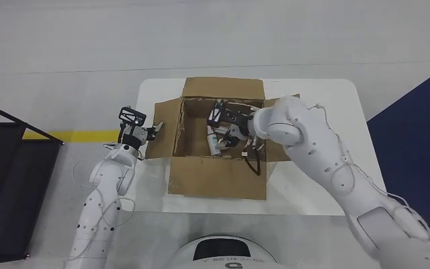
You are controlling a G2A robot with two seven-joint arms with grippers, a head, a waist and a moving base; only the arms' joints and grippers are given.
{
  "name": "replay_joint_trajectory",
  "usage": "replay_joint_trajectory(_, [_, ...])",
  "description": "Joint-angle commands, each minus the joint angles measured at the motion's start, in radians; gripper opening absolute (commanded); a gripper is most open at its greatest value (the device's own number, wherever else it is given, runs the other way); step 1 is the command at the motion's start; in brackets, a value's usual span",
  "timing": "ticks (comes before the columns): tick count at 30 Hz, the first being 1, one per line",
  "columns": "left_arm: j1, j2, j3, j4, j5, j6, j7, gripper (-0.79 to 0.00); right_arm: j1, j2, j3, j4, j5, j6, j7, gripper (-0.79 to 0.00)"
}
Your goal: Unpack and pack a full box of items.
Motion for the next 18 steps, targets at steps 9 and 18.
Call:
replay_joint_trajectory(9, [0.0, 0.0, 0.0, 0.0, 0.0, 0.0, 0.0, 0.0, 0.177, -0.122, -0.226, 0.352, -0.097, -0.017, -0.154, 0.0])
replay_joint_trajectory(18, [0.0, 0.0, 0.0, 0.0, 0.0, 0.0, 0.0, 0.0, 0.246, -0.206, -0.307, 0.568, -0.104, -0.025, -0.213, -0.135])
